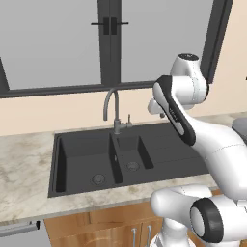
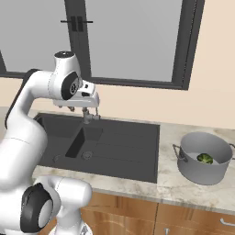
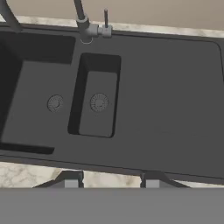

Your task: Dump the broccoli from the pot into the sink. Then turn on the water and wash the broccoli. Then turn off the water and put the broccoli back in the pot.

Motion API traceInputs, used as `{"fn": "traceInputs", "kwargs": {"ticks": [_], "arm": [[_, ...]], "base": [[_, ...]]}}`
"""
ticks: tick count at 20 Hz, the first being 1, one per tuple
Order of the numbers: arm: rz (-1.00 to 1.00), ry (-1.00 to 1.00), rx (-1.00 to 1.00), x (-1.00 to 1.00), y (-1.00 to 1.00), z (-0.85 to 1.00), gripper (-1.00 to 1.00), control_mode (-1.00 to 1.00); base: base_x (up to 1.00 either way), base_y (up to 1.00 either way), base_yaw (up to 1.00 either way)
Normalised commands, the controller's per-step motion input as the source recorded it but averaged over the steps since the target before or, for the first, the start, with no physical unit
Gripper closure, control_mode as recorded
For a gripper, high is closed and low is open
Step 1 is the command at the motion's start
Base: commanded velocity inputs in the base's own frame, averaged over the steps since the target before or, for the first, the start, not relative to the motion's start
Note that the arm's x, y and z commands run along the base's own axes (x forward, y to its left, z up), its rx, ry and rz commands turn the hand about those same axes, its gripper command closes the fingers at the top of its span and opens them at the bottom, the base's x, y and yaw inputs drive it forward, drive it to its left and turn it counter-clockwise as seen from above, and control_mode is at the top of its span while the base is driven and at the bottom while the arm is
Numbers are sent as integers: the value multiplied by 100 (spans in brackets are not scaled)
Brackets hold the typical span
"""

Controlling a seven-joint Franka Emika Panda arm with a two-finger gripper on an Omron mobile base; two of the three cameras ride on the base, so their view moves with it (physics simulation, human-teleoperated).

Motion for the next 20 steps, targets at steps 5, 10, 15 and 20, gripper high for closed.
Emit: {"fn": "traceInputs", "kwargs": {"ticks": [5,10,15,20], "arm": [[0,-2,0,-18,-9,0,-100,-100],[-2,-24,-2,-43,-83,0,-100,-100],[-6,-15,-7,-20,-95,0,-100,-100],[-11,-1,-3,-7,-100,0,-100,-100]], "base": [[0,0,0],[0,0,0],[0,0,0],[0,0,0]]}}
